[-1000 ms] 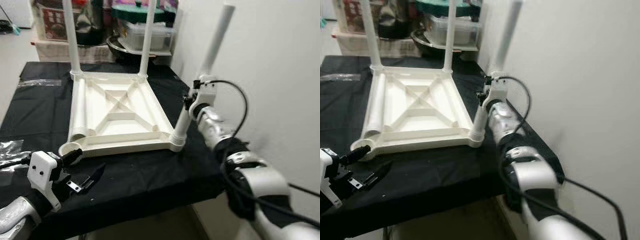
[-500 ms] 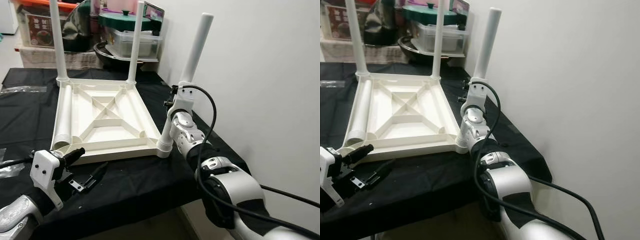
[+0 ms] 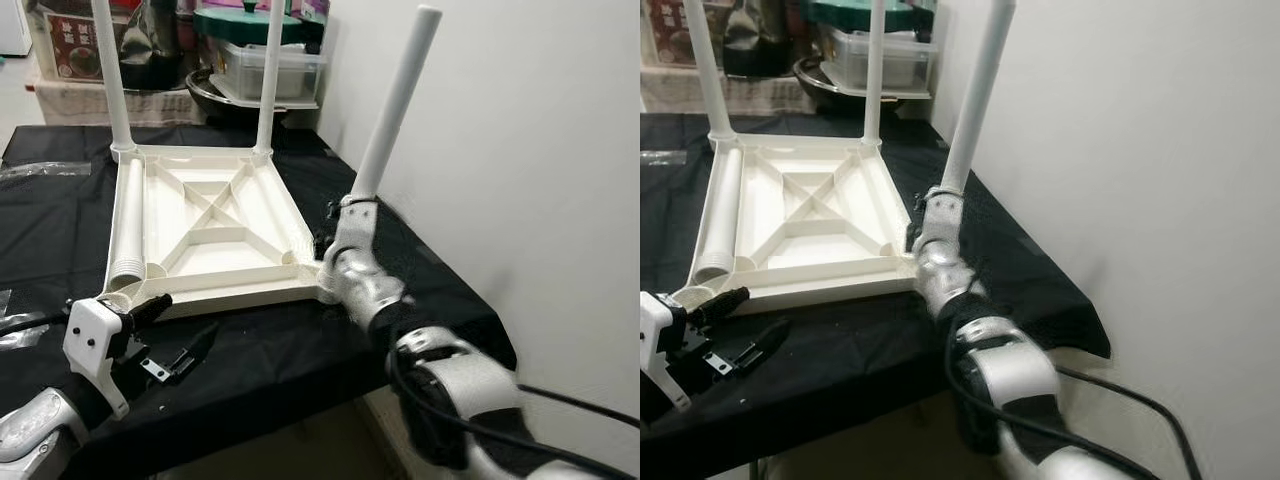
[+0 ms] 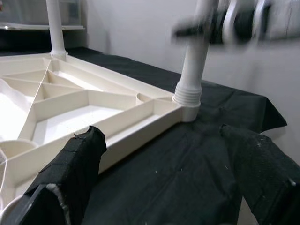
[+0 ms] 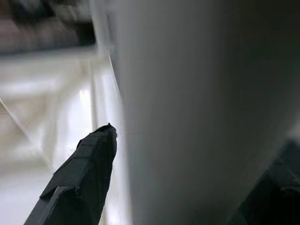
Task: Building children table
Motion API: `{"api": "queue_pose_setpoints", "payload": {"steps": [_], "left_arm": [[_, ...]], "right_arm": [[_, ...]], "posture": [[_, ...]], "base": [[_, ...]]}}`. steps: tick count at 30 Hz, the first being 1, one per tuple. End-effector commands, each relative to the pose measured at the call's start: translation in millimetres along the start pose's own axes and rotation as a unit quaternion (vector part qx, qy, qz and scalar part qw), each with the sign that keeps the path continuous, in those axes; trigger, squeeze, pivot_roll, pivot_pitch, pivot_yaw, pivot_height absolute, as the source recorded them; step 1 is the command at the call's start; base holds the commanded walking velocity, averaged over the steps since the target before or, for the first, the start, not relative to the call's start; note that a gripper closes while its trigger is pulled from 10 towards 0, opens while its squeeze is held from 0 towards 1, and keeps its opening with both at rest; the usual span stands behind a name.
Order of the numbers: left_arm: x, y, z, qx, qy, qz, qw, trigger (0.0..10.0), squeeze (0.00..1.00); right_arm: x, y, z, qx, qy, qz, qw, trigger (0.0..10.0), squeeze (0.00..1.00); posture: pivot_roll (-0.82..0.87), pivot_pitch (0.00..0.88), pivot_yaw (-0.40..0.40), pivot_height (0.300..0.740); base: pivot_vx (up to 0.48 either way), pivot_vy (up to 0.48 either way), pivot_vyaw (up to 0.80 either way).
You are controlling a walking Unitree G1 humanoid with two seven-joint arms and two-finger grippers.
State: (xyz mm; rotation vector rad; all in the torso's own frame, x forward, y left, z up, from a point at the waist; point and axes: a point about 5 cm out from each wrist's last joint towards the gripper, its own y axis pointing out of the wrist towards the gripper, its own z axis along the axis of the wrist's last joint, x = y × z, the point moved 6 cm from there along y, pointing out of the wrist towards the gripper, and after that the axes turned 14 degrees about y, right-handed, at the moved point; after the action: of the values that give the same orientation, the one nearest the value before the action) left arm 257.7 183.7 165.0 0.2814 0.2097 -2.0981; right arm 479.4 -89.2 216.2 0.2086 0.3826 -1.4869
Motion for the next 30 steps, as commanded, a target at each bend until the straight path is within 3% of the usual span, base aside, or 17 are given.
{"api": "queue_pose_setpoints", "payload": {"steps": [1,2,4,7,9,13,14,15,16,17,19,24,25,26,27,29,30], "left_arm": [[1.3,-0.1,-2,-0.002,-0.006,-0.005,1.000,10.0,0.00],[1.5,-1.0,-3,-0.003,-0.006,-0.004,1.000,10.0,0.00],[1.5,-1.0,-3,-0.003,-0.006,-0.004,1.000,10.0,0.00],[5.0,1.5,-5,-0.002,-0.010,-0.006,1.000,10.0,0.00],[5.0,1.5,-5,-0.002,-0.010,-0.006,1.000,10.0,0.00],[5.1,3.0,-4,-0.001,-0.010,-0.008,1.000,10.0,0.00],[3.5,2.7,-4,-0.001,-0.008,-0.008,1.000,10.0,0.00],[1.4,2.3,-4,-0.002,-0.005,-0.007,1.000,10.0,0.00],[1.4,2.3,-4,-0.002,-0.005,-0.007,1.000,10.0,0.00],[0.1,1.8,-4,-0.003,-0.003,-0.006,1.000,10.0,0.00],[0.0,1.7,-4,-0.003,-0.002,-0.006,1.000,10.0,0.00],[1.4,1.6,-4,-0.002,-0.002,-0.006,1.000,10.0,0.00],[2.2,1.2,-4,-0.003,-0.002,-0.006,1.000,10.0,0.00],[2.2,1.2,-4,-0.003,-0.002,-0.006,1.000,10.0,0.00],[2.5,0.6,-5,-0.003,-0.003,-0.006,1.000,10.0,0.00],[2.5,0.6,-5,-0.003,-0.003,-0.006,1.000,10.0,0.00],[3.3,1.0,-5,-0.003,-0.004,-0.007,1.000,10.0,0.00]], "right_arm": [[-8.6,0.3,13,0.011,0.005,0.026,1.000,10.0,0.00],[-8.6,0.1,27,0.021,0.017,0.049,0.998,10.0,0.00],[-8.6,0.1,27,0.021,0.017,0.049,0.998,10.0,0.00],[-15.6,-7.4,64,0.031,0.021,0.173,0.984,10.0,0.00],[-15.6,-7.4,64,0.031,0.021,0.173,0.984,10.0,0.00],[-28.2,-16.7,65,0.018,0.005,0.263,0.965,10.0,0.00],[-33.8,-22.1,56,0.002,-0.023,0.306,0.952,3.5,0.00],[-37.5,-27.5,44,-0.019,-0.053,0.344,0.937,3.5,0.00],[-37.5,-27.5,44,-0.019,-0.053,0.344,0.937,3.5,0.00],[-36.4,-29.2,32,-0.039,-0.074,0.356,0.931,0.0,0.00],[-34.4,-29.6,23,-0.056,-0.087,0.359,0.928,0.0,0.00],[-27.0,-25.4,17,-0.071,-0.094,0.332,0.936,0.0,0.00],[-10.0,-14.6,16,-0.072,-0.094,0.252,0.961,0.0,0.00],[-10.0,-14.6,16,-0.072,-0.094,0.252,0.961,0.0,0.00],[10.5,-6.7,14,-0.071,-0.092,0.166,0.979,0.0,0.00],[10.5,-6.7,14,-0.071,-0.092,0.166,0.979,0.0,0.00],[37.3,-1.9,8,-0.065,-0.066,0.059,0.994,0.0,0.00]], "posture": [[0.16,0.000,-0.193,0.740],[0.14,0.000,-0.194,0.740],[0.14,0.000,-0.194,0.740],[0.14,0.000,-0.193,0.740],[0.14,0.000,-0.193,0.740],[0.14,0.000,-0.194,0.740],[0.14,0.000,-0.194,0.740],[0.15,0.000,-0.200,0.740],[0.15,0.000,-0.200,0.740],[0.15,0.000,-0.200,0.740],[0.16,0.000,-0.213,0.740],[0.16,0.000,-0.213,0.740],[0.17,0.000,-0.218,0.740],[0.17,0.000,-0.218,0.740],[0.16,0.000,-0.213,0.740],[0.16,0.000,-0.213,0.740],[0.15,0.000,-0.205,0.740]], "base": [[0.000,0.000,0.00],[0.000,0.000,0.00],[0.000,0.000,0.00],[0.000,0.000,0.00],[0.000,0.000,0.00],[0.000,0.000,0.00],[0.000,0.000,0.00],[0.000,0.000,0.00],[0.000,0.000,0.00],[0.000,0.000,0.00],[0.000,0.000,0.00],[0.000,0.000,0.00],[0.000,0.000,0.00],[0.000,0.000,0.00],[0.000,0.000,0.00],[0.000,0.000,0.00],[0.000,0.000,0.00]]}}
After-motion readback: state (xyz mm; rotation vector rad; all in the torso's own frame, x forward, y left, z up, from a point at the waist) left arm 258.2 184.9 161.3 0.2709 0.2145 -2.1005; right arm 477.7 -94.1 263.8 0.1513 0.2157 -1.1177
